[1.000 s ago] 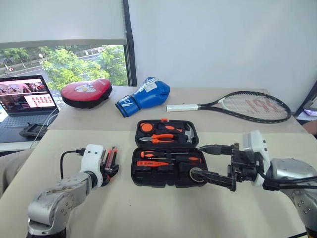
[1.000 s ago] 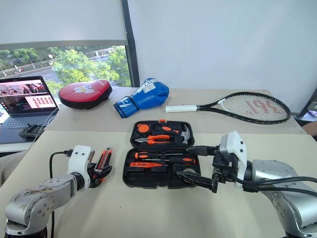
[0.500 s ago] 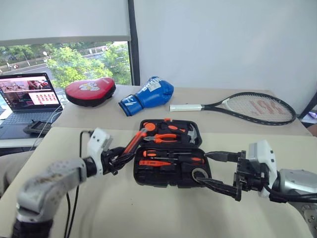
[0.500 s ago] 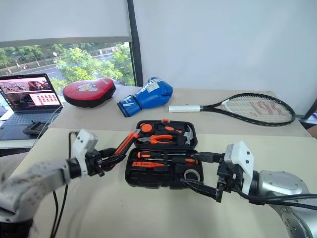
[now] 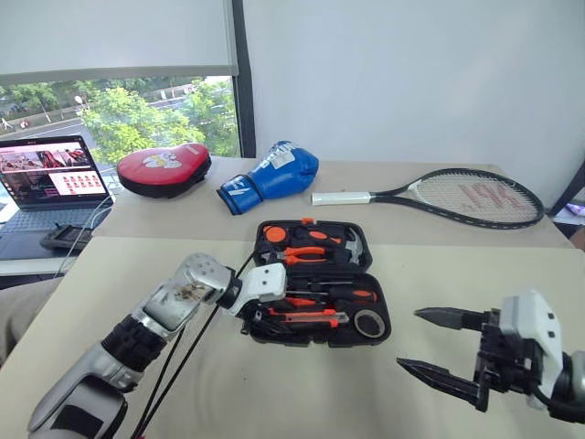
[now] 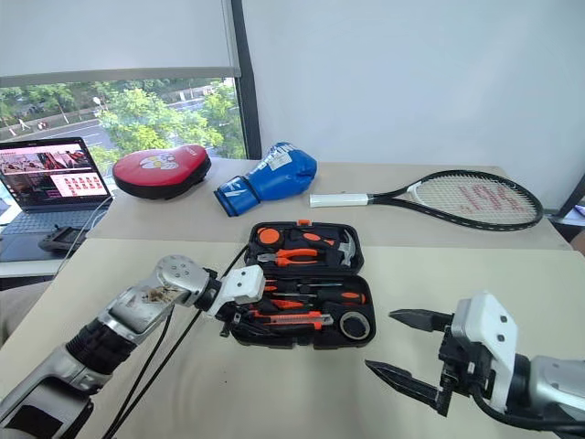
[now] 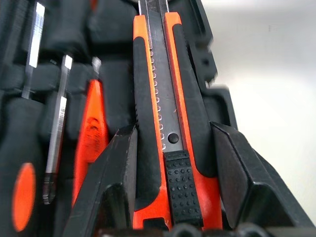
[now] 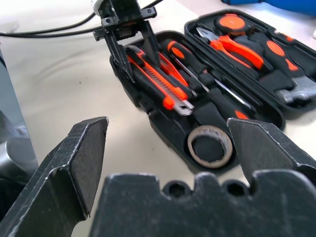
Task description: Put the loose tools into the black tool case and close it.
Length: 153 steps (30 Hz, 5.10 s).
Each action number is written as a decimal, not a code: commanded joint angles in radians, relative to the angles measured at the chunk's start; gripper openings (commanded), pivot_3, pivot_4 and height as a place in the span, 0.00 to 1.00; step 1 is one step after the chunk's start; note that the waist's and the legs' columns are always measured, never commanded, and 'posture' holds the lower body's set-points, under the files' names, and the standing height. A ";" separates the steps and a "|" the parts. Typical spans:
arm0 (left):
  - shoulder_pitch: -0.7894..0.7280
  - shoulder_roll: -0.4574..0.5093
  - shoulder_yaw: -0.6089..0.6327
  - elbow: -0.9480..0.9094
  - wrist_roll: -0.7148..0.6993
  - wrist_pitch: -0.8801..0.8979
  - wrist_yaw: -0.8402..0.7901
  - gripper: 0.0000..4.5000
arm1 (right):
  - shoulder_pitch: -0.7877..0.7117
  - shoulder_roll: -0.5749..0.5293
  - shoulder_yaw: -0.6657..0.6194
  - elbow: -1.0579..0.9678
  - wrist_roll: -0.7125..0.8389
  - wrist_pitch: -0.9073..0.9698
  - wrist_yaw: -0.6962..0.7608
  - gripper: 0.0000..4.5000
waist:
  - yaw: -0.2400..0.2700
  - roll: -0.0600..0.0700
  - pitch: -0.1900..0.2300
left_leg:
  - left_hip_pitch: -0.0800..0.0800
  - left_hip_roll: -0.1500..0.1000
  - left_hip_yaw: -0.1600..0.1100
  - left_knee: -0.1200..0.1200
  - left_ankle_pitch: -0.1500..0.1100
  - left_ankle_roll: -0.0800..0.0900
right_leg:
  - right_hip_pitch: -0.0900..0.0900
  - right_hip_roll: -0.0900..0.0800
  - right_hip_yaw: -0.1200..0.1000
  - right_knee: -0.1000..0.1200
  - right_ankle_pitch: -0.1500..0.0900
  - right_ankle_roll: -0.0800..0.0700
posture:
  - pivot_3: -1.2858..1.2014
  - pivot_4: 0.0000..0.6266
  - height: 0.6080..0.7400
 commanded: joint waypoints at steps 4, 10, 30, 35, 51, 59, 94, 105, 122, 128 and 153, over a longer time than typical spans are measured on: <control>0.000 -0.052 -0.010 0.029 0.073 -0.051 0.006 0.38 | 0.032 0.005 -0.052 -0.050 0.034 -0.027 -0.028 1.00 | 0.009 0.000 0.000 | 0.002 0.001 -0.001 0.003 0.000 0.000 | 0.003 -0.001 0.000 0.000 0.000 0.001 | 0.52 0.24 1.00; 0.007 -0.039 0.046 0.010 0.047 -0.029 -0.027 0.82 | 0.049 -0.001 -0.061 -0.060 0.045 -0.032 -0.037 1.00 | 0.009 0.000 0.000 | 0.002 0.002 -0.002 0.006 -0.001 0.002 | 0.005 -0.001 -0.001 0.000 0.000 0.001 | 0.52 0.24 1.00; 0.240 -0.102 0.246 -0.093 -0.111 0.197 0.223 0.01 | -0.004 -0.030 -0.002 -0.034 0.042 -0.022 -0.059 1.00 | 0.010 0.000 0.000 | 0.002 0.002 -0.003 0.008 -0.002 0.002 | 0.007 -0.002 -0.001 0.000 0.000 0.003 | 0.52 0.24 1.00; 0.284 -0.054 0.126 -0.068 -0.012 0.178 0.207 0.01 | 0.010 -0.043 0.001 -0.044 0.053 -0.001 -0.066 1.00 | 0.010 0.000 -0.001 | 0.006 0.002 -0.004 0.008 -0.002 0.002 | 0.012 -0.006 0.000 -0.001 0.000 0.002 | 0.52 0.24 1.00; 0.120 -0.195 0.556 -0.200 -0.333 0.464 0.502 0.42 | -0.704 -0.040 0.500 0.365 -0.072 0.289 -0.492 1.00 | 0.008 0.000 -0.003 | -0.003 0.003 -0.004 0.004 0.008 -0.013 | -0.002 -0.002 -0.001 0.002 0.002 -0.002 | 0.52 0.24 1.00; -0.069 -0.292 0.579 0.050 -0.177 0.606 0.866 0.80 | -1.089 0.153 0.599 0.959 -0.218 0.367 -0.570 1.00 | -0.004 -0.002 -0.002 | -0.007 -0.003 -0.003 0.003 0.008 -0.007 | -0.001 -0.001 -0.002 0.001 0.005 0.002 | 0.52 0.24 1.00; 0.242 -0.265 0.632 -0.353 -0.397 1.034 0.842 0.33 | -0.918 0.198 0.691 0.700 -0.247 0.558 -0.283 0.00 | -0.026 -0.001 -0.002 | -0.003 -0.006 -0.004 -0.007 0.011 -0.013 | -0.003 -0.005 -0.001 0.001 0.005 0.007 | 0.52 0.24 1.00; 0.458 -0.135 0.731 -0.593 -0.491 1.010 0.786 0.00 | -0.634 0.162 0.582 0.221 -0.192 0.675 -0.349 0.11 | -0.019 -0.001 -0.002 | -0.003 -0.004 -0.004 -0.007 0.010 -0.014 | -0.004 -0.004 -0.001 -0.001 0.003 0.005 | 0.52 0.24 1.00; 0.239 -0.129 0.792 -0.288 -0.479 0.999 0.896 0.72 | -0.795 0.315 0.269 0.297 -0.063 0.922 -0.454 0.58 | -0.015 -0.002 -0.001 | 0.001 -0.002 -0.004 -0.004 0.011 -0.012 | -0.001 0.000 -0.001 0.001 0.006 -0.002 | 0.52 0.24 1.00; 0.140 -0.131 0.698 -0.142 -0.438 0.994 0.898 0.72 | -0.889 0.273 0.388 0.503 -0.142 0.896 -0.482 0.58 | -0.018 -0.002 -0.001 | 0.000 -0.004 -0.004 -0.007 0.014 -0.016 | -0.003 0.001 -0.001 0.002 0.006 -0.002 | 0.52 0.24 1.00; -0.039 -0.292 0.906 -0.119 -0.490 1.257 0.945 0.72 | -0.952 0.205 0.545 0.690 -0.205 0.760 -0.407 0.58 | -0.020 -0.004 0.000 | -0.004 -0.009 -0.005 -0.006 0.014 -0.012 | -0.003 -0.004 -0.002 0.001 0.007 0.003 | 0.52 0.24 1.00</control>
